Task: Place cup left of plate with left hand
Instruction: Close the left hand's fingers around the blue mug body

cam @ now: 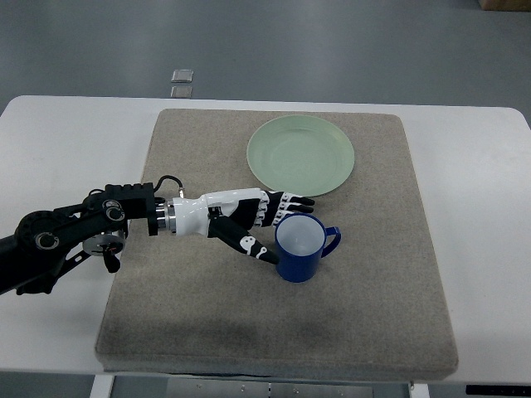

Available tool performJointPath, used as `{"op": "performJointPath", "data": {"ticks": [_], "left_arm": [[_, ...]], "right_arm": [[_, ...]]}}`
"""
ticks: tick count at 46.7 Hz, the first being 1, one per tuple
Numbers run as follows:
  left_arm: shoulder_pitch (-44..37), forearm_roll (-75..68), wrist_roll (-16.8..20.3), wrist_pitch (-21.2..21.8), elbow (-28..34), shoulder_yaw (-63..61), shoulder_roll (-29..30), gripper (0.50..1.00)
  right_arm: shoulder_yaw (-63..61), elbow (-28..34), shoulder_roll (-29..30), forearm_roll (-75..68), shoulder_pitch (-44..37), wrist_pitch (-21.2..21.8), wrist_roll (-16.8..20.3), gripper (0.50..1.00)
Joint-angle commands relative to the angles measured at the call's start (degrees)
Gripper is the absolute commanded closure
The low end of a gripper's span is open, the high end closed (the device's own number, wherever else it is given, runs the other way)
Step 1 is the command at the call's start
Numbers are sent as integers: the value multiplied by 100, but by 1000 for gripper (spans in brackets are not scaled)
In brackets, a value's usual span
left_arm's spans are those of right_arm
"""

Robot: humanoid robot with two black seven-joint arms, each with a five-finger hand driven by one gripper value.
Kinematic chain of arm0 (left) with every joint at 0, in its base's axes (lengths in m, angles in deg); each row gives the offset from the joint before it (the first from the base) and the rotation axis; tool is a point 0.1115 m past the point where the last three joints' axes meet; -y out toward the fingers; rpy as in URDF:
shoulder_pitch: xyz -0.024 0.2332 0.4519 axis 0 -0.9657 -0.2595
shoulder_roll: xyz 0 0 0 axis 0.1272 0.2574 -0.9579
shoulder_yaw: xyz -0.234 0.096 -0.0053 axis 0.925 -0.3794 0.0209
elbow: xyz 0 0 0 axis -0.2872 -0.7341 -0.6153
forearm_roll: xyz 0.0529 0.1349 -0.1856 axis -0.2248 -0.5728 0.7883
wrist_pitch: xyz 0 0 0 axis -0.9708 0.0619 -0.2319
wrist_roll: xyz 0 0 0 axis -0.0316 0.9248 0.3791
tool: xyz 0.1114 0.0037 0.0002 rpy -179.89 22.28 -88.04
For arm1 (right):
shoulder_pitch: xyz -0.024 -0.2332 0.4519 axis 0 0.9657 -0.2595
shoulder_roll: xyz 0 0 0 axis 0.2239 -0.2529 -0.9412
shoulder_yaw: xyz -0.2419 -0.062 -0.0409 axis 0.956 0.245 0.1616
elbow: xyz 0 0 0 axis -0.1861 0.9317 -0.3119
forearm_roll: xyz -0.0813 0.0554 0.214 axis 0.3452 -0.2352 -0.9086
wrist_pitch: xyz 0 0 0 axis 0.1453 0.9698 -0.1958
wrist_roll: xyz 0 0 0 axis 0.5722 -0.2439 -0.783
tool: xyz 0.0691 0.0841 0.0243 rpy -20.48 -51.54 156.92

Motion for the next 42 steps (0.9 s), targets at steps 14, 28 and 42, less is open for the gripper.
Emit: {"op": "performJointPath", "data": {"ticks": [14, 28, 42], "left_arm": [[-88, -9, -9, -1, -1, -47, -238, 501], [-97, -18, -9, 54, 140, -47, -343, 501], [-88, -27, -9, 54, 421, -47, -589, 501]], "right_arm": [[0, 0, 0, 0, -2, -8, 0, 568], [0, 0, 0, 0, 6, -8, 0, 568], [0, 0, 0, 0, -2, 1, 0, 568]]}}
